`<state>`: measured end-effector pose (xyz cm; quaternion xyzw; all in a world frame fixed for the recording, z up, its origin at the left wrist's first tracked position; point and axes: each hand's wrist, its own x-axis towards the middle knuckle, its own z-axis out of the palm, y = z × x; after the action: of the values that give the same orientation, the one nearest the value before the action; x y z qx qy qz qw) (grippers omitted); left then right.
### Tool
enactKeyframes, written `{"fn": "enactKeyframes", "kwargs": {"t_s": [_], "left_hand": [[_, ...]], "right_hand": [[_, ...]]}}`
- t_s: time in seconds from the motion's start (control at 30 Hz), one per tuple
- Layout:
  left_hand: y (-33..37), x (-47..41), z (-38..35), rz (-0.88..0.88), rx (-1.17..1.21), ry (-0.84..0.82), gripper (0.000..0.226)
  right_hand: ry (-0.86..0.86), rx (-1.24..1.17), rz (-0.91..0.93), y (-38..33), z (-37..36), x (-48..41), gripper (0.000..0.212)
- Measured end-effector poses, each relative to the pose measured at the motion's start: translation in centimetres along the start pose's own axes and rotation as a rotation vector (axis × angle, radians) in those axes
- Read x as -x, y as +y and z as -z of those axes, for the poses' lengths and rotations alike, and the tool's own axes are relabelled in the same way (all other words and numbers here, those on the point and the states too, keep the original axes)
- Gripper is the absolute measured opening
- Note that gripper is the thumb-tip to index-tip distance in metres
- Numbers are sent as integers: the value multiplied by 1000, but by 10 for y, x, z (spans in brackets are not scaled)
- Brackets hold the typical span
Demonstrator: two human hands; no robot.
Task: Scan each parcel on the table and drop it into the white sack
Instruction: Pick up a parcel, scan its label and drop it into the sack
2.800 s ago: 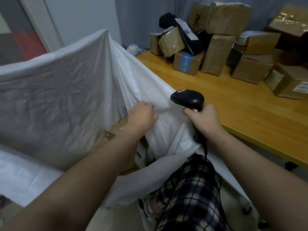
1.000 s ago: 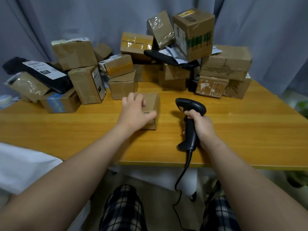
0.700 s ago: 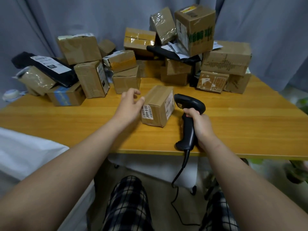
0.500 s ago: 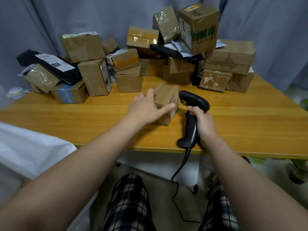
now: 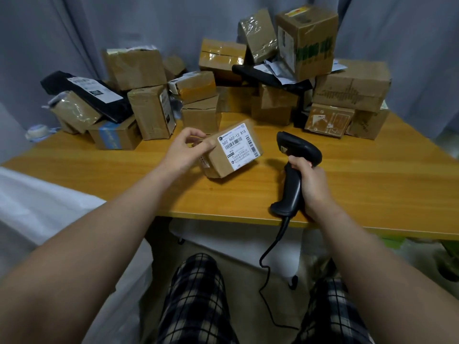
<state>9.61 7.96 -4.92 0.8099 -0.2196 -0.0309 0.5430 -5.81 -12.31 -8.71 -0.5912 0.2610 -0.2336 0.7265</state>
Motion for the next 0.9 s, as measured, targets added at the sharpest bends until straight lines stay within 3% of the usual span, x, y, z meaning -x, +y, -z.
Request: {"fn": "enactKeyframes", "kwargs": {"t_s": [0.17,0.3,0.43,0.9], "left_hand": [[-9,11,23,-98,61,59,24],[-18,23,34,-103,89,18,18],[-19,27,41,-99,86,-5,20],[-20,24,43,-67,103,-40,18]], "right_hand": [[-80,55,75,-8,-20,22,13],[-94,409,366,7,-46,47,30],[-64,590,505,23,-59,63,38],[-39,619,660,37,-57,59,44]]}}
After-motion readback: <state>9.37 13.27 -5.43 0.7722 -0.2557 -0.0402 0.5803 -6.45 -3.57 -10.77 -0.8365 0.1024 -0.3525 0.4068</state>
